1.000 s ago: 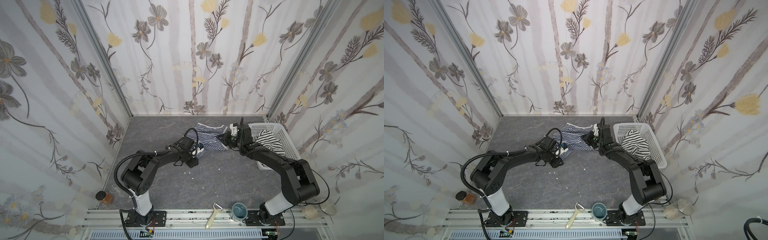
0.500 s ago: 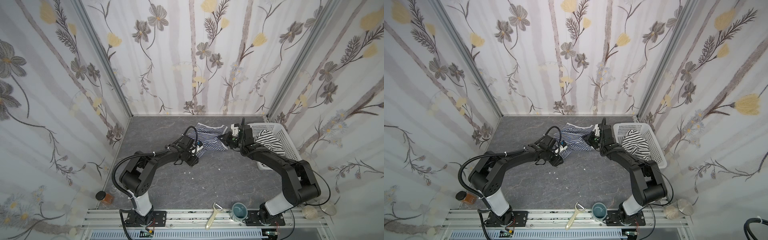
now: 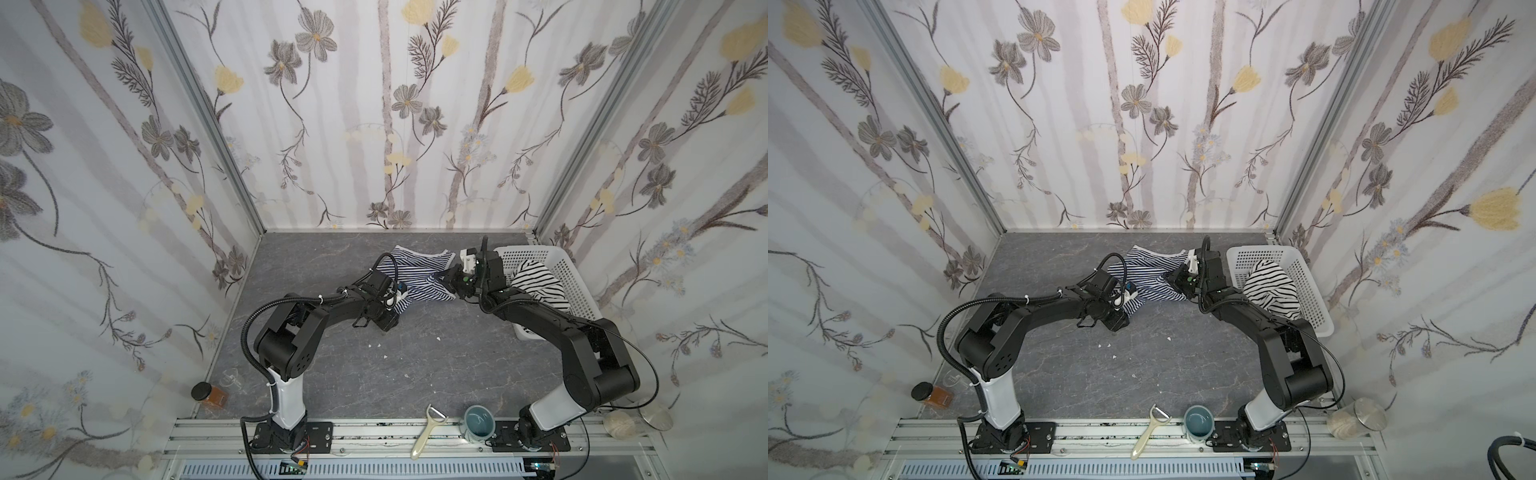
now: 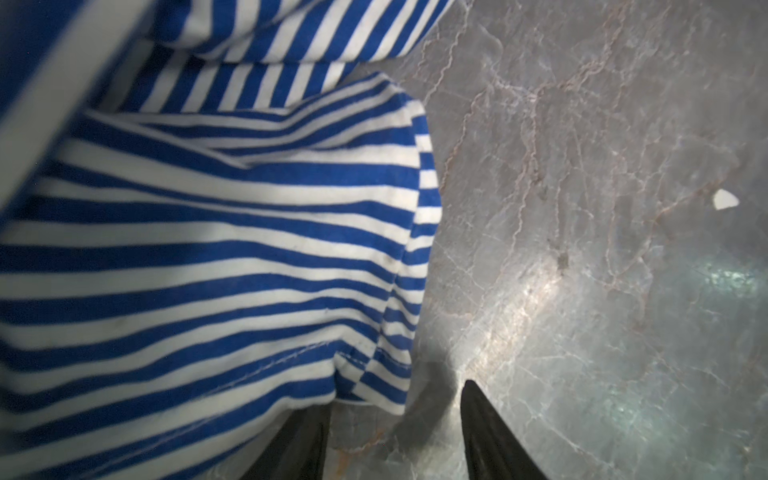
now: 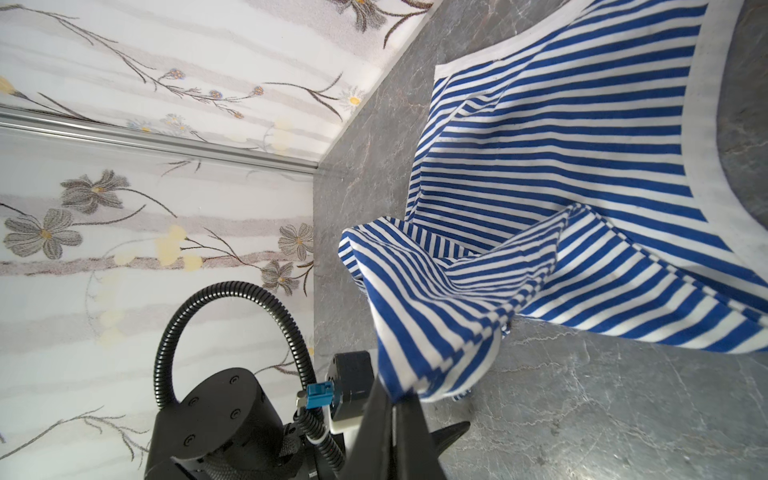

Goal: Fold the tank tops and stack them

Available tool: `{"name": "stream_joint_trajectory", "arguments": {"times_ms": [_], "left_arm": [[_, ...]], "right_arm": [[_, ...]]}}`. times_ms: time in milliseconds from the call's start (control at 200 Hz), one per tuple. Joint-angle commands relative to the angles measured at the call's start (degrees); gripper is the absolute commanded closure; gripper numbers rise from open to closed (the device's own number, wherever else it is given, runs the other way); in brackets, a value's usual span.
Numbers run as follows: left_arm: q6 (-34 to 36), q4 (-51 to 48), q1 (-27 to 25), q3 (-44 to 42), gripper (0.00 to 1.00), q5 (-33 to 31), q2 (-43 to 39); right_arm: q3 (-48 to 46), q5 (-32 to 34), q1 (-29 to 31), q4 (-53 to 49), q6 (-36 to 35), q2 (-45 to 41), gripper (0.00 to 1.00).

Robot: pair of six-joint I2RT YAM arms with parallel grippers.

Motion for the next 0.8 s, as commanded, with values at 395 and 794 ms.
{"name": "stream_joint_trajectory", "arguments": {"times_ms": [395,794], "left_arm": [[1.06,1.37,0.68,-1.26,0.96,-5.18,-0.45],[8.91,0.32,8.01,-12.38,1.0,-9.7,-17.7]], "right_arm": [[-0.8,-0.36,-0.16,2.42,-0.07,-1.31,1.0],[-0.77,-1.44,-0.81,-2.02,-3.73,-3.24,1.0]]}}
